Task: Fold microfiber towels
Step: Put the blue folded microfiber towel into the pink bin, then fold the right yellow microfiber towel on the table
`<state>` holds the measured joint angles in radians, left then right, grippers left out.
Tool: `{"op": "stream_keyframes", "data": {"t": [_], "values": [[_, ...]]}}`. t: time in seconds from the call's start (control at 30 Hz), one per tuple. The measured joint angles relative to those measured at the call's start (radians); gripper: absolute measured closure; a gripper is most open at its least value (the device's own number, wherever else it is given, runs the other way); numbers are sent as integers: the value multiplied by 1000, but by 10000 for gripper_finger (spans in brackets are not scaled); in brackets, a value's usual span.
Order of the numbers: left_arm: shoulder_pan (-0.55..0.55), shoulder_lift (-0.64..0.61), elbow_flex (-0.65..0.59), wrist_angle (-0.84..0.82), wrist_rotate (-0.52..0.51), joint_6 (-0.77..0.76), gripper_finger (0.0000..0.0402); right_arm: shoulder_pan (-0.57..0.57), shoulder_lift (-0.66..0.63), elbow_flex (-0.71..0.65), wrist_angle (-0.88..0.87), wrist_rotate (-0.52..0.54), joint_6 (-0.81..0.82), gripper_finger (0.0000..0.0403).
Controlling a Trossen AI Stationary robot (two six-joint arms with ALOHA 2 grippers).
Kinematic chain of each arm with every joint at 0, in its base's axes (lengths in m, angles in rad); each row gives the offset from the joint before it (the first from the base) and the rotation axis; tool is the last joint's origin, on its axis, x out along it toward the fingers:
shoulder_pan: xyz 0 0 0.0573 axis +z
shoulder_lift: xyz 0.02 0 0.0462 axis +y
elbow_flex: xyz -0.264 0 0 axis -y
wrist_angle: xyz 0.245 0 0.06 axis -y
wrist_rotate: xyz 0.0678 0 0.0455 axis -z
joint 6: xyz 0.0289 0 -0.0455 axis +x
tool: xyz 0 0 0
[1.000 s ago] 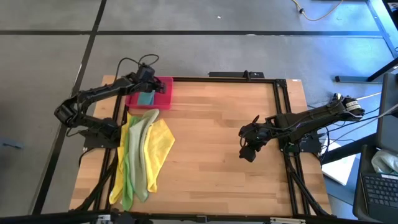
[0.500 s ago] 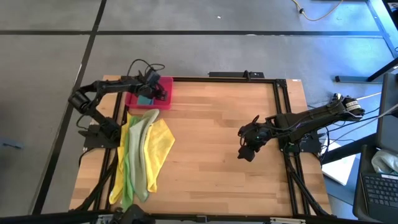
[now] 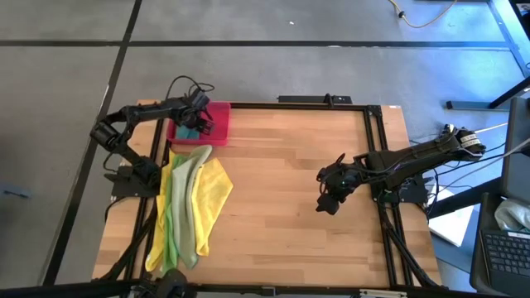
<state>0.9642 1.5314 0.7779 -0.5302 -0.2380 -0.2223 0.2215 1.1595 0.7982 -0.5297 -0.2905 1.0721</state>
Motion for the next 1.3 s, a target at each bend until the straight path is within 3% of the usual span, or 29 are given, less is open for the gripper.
{"op": "stream_keyframes", "data": {"t": [0.17,0.43,0.57,0.63,0.8,0.87,1.03,1.3], "values": [[-16,0,29,46,60,-90,233,0,0,0,3,7,-1,231],[-15,0,57,52,-13,-83,233,0,0,0,5,-8,3,231],[-9,0,57,54,28,-111,233,23,0,0,12,-9,23,231],[-22,0,57,55,79,-116,233,38,0,0,14,-1,22,231],[-95,-22,57,21,328,-53,234,59,0,0,14,74,-9,231],[-144,-54,57,-54,350,-49,234,59,0,0,14,96,-33,231],[-266,-189,56,-275,242,-37,234,44,0,0,17,145,-102,231],[-429,-401,56,-385,63,-113,236,15,0,0,26,193,-213,231]]}}
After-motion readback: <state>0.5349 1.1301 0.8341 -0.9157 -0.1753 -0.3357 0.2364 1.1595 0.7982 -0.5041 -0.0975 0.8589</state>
